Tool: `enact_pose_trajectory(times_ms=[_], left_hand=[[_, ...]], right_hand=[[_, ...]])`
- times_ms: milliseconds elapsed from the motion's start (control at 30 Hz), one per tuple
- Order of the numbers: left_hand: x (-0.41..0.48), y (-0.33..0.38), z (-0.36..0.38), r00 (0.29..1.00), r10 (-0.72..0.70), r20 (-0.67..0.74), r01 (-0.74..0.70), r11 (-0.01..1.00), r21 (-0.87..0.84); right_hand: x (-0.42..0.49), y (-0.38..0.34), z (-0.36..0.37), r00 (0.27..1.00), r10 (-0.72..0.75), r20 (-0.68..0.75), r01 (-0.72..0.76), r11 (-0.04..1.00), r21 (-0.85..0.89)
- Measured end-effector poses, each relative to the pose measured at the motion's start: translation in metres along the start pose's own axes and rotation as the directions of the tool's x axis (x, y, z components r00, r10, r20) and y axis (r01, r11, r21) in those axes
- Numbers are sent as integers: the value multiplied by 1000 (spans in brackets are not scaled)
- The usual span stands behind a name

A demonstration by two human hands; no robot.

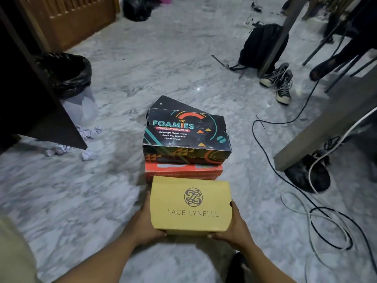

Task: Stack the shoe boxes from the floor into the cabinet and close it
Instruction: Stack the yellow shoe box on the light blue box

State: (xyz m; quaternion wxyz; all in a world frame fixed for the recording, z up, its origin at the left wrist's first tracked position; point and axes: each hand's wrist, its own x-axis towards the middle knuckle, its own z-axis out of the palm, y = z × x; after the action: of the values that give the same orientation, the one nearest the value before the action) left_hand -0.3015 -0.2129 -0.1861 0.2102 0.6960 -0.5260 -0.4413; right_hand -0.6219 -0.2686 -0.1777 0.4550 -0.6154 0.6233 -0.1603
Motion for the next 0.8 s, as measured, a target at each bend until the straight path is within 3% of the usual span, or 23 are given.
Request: enact_pose_trajectory(times_ms=[200, 367, 533, 633, 800], left_hand=[[-39, -20, -32, 992, -28, -124, 32, 999, 26], [-82, -39, -79, 954, -114, -278, 154, 980, 128], [-134, -52, -146, 867, -138, -480, 241, 958, 158], [-160, -59, -199, 785, -150, -601, 250, 964, 87], [-233, -27, -299, 650, -59, -757, 254, 957, 143]], right_hand=[[-10, -31, 27, 997, -75, 0, 75, 995, 64], [-6, -71, 63, 989, -138, 51, 132, 985, 107], [-8, -147, 110, 955, -279, 104, 258, 949, 180], [-16, -211, 136, 910, -391, 134, 356, 906, 228], [-41, -327, 162, 816, -561, 136, 501, 805, 317]])
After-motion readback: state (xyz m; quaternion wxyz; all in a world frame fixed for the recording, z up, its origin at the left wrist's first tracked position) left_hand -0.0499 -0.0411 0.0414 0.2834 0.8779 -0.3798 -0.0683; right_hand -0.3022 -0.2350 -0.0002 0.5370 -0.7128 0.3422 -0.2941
